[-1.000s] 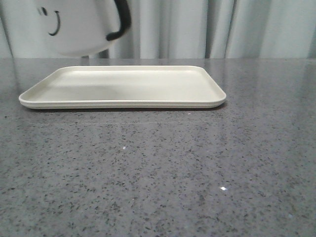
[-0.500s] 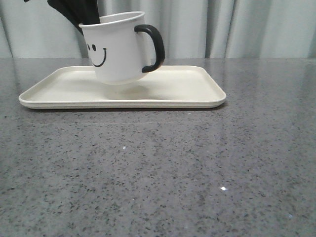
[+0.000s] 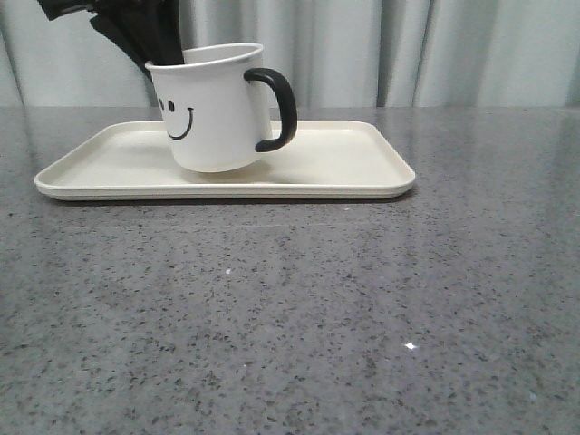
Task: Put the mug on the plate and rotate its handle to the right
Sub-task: 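Carry the mug over the cream tray and lower it onto the tray, then open the left gripper and raise it away from the mug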
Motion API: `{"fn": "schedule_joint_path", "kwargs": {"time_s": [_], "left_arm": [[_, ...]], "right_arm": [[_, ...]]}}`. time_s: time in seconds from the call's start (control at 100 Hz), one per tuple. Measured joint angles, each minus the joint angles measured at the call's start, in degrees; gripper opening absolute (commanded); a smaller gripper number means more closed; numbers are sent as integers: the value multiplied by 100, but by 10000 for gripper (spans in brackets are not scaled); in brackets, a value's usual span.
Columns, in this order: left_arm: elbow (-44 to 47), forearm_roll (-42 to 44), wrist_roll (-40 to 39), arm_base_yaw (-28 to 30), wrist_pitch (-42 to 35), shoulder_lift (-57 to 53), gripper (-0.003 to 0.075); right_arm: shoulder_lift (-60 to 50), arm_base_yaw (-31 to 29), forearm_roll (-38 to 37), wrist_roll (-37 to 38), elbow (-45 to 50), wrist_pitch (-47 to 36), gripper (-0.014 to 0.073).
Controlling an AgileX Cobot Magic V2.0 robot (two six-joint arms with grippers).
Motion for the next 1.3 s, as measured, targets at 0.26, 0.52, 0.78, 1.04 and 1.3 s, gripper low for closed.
{"fn": "schedule_joint_path", "kwargs": {"time_s": [0.26,0.52,0.78,1.04,1.3], "left_arm": [[-13,0,0,0,-8,146,-20],[-13,-10,0,0,-22,146,-20],[-13,-188,296,0,-22,159,66],[-104,-250,329,0,-22,161,407],[-305,-250,329,0,-22,161,481]], "right_arm": [[0,0,0,0,0,0,552],[0,0,0,0,0,0,552],[0,0,0,0,0,0,552],[0,0,0,0,0,0,552],[0,0,0,0,0,0,552]]}}
